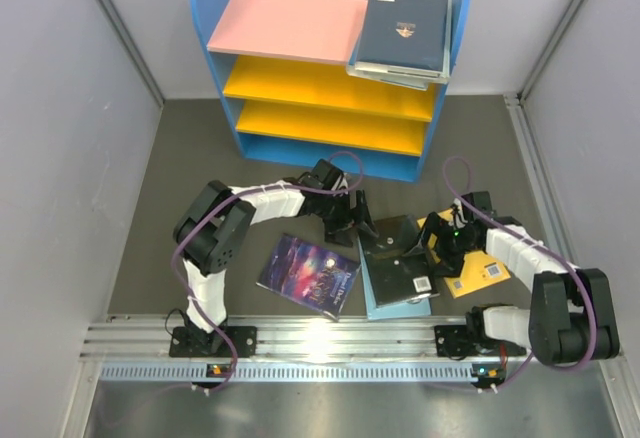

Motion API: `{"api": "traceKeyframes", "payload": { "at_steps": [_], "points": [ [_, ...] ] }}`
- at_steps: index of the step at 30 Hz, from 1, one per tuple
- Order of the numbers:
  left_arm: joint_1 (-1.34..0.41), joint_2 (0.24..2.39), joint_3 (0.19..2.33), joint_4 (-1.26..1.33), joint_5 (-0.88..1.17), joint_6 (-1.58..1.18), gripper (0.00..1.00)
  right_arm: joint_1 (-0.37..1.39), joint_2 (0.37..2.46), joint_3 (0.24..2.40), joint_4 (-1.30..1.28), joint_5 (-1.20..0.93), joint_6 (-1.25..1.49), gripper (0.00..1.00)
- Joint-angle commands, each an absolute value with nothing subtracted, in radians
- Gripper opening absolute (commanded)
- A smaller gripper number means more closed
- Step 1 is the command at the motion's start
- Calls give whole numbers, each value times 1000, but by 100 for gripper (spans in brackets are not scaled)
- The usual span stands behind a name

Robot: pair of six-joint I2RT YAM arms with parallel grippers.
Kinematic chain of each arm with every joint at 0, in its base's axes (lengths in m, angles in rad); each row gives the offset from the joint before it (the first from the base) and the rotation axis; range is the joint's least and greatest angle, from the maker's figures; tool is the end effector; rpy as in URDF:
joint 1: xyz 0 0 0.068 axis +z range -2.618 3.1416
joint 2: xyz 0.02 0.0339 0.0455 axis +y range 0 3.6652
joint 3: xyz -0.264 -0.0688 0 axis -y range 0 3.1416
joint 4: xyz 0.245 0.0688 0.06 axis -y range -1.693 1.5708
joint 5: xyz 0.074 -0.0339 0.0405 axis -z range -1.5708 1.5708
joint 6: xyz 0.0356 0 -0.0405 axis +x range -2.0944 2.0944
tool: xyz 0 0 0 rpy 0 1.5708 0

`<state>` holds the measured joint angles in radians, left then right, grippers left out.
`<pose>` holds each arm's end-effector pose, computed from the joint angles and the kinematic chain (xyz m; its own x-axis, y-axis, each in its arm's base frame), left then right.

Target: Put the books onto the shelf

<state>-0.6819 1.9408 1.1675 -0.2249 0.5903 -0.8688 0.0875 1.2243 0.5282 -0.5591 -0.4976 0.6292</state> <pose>0.2894 -0.2604 0.1444 -1.0000 -0.0053 0.0073 -0.0089 0.6982 -0.7158 0.1873 0.0335 0.1507 -0.8977 0.4404 0.0161 0.3759 0.7462 0.5495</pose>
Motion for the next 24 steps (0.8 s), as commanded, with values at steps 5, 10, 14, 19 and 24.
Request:
{"api": "traceKeyframes", "payload": {
  "at_steps": [5, 10, 14, 19, 24],
  "points": [
    [-684, 1980, 1170, -144, 591, -880, 89, 81, 1118, 523, -509, -526, 603, 67],
    [-687, 1965, 1141, -68, 615, -923, 86, 84, 1022, 537, -488, -581, 644, 54],
    [-687, 1954, 1103, -11, 635, -960, 85, 94, 1005, 508, -384, -656, 695, 52],
    [-686, 1944, 1074, 60, 652, -991, 82, 147, 1025, 431, -177, -733, 782, 50],
    [-687, 1930, 1049, 103, 667, -1020, 82, 235, 1052, 433, -91, -715, 805, 44]
  ]
}}
